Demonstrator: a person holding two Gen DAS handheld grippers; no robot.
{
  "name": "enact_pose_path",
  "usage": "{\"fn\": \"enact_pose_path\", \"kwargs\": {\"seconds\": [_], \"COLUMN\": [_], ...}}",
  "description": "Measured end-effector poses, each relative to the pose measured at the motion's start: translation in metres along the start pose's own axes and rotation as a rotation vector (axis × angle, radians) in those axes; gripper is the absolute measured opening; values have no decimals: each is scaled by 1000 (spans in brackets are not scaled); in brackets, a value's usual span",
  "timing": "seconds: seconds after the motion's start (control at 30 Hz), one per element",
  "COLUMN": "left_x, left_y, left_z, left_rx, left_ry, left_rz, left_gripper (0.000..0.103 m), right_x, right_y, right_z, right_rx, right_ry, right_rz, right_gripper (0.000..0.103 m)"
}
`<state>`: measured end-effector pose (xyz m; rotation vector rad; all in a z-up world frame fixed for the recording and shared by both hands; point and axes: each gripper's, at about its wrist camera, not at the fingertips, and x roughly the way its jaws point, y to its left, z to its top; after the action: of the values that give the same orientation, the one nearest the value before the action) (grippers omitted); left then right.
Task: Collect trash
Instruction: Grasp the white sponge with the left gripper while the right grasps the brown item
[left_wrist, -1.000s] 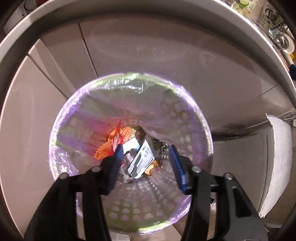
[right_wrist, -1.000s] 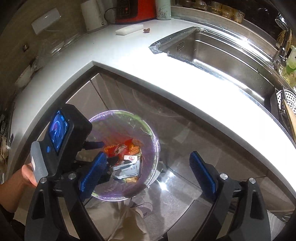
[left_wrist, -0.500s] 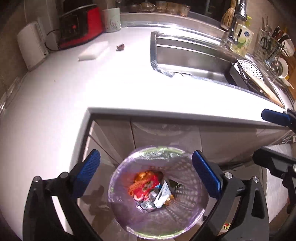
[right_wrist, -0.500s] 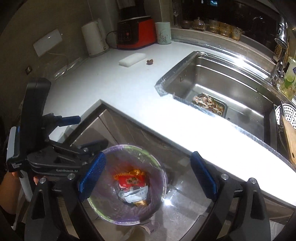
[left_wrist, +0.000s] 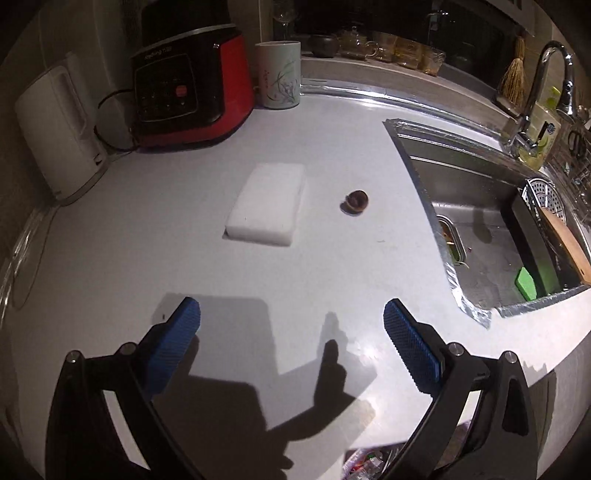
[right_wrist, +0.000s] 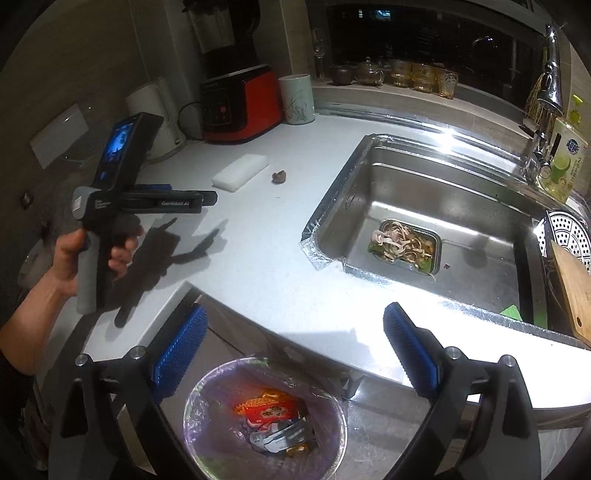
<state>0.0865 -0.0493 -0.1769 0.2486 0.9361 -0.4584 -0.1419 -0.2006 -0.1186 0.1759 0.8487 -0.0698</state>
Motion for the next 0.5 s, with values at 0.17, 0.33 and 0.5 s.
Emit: {"fn": "enact_pose_path", "kwargs": {"seconds": [0.17, 0.33, 0.5], "left_x": [48, 72, 85], "left_y": [19, 18, 16], "left_z": [31, 49, 61], "left_rx": [26, 70, 76], "left_ry": [47, 55, 57], "left_rz": [-48, -89, -133], "left_gripper": [95, 95, 95], "right_x": [18, 37, 54], "right_y": [6, 11, 20], "right_z": [8, 21, 35], "right_rx": [40, 60, 59], "right_ry": [26, 54, 65], "right_rz": [-41, -69, -86], "right_gripper": [95, 95, 95]}}
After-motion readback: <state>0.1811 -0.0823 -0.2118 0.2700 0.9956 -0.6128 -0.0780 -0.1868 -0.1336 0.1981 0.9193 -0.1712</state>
